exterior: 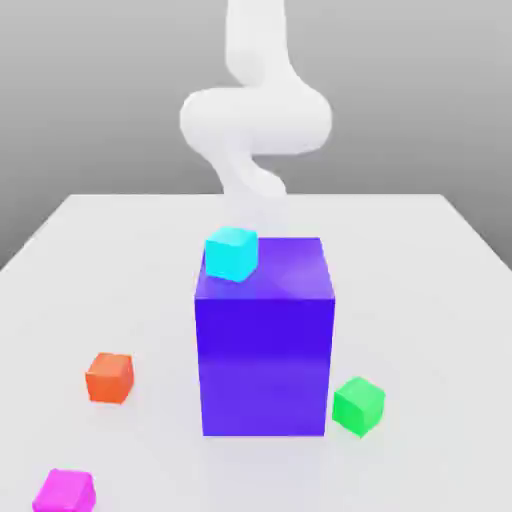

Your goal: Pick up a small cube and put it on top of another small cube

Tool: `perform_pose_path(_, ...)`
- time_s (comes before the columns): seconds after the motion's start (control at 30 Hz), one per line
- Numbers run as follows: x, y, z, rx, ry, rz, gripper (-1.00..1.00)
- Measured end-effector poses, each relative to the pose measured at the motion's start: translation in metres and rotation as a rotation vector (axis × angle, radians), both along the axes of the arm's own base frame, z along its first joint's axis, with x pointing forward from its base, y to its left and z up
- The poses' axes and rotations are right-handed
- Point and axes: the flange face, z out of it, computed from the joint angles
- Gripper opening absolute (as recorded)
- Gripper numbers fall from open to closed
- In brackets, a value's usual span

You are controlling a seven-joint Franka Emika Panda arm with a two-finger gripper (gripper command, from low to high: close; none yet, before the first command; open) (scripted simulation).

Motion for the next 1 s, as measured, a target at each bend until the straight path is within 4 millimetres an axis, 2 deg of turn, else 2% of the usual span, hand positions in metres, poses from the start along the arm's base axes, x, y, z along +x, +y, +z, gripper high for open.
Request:
perform_pose_path(0.23,0.077,-0.037,-0.092,0.066,0.151,-0.332,0.0)
perform_pose_path(0.47,0.125,-0.09,-0.197,0.156,0.271,-0.639,0.0)
perform_pose_path(0.57,0.136,-0.115,-0.244,0.205,0.316,-0.768,0.0)
perform_pose_path(0.7,0.141,-0.152,-0.307,0.284,0.37,-0.949,0.0)
perform_pose_path(0.87,0.14,-0.177,-0.384,0.395,0.433,-1.142,0.0)
perform_pose_path(1.0,0.131,-0.195,-0.44,0.502,0.479,-1.303,0.0)
